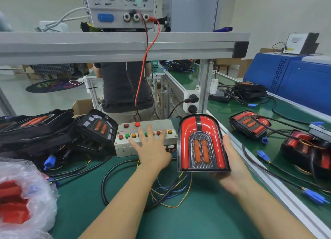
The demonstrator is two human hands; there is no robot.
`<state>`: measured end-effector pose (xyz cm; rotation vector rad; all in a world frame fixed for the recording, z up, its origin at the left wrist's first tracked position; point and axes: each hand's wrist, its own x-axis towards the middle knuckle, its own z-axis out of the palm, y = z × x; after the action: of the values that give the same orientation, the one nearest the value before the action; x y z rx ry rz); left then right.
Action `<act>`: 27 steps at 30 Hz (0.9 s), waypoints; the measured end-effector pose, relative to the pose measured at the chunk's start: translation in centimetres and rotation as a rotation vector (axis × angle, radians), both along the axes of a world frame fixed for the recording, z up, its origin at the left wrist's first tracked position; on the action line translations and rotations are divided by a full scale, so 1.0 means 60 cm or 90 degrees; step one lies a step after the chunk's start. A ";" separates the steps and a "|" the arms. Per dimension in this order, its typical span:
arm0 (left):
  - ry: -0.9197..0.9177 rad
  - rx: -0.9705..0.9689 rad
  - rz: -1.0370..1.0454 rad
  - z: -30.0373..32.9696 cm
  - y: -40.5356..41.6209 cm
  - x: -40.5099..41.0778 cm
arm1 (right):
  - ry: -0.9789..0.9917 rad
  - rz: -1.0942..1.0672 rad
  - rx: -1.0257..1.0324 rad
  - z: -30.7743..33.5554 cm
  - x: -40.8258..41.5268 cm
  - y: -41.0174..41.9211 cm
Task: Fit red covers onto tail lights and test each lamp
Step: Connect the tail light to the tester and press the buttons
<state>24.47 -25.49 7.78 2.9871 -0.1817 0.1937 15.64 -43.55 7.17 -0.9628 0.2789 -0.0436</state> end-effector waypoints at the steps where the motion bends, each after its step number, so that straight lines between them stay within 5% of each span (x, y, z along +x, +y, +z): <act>1: -0.013 0.016 -0.011 0.000 0.001 0.001 | -0.002 -0.003 0.002 0.001 -0.002 -0.001; 22: 0.007 0.054 -0.037 0.022 0.001 0.004 | -0.045 -0.013 0.047 0.001 -0.011 -0.012; 27: -0.073 -0.045 -0.108 0.044 0.019 -0.030 | -0.005 -0.021 0.045 -0.010 -0.017 -0.020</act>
<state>22.69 -24.38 10.41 2.8736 -0.4296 0.3435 14.64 -44.73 6.56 -0.8873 0.2874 -0.0673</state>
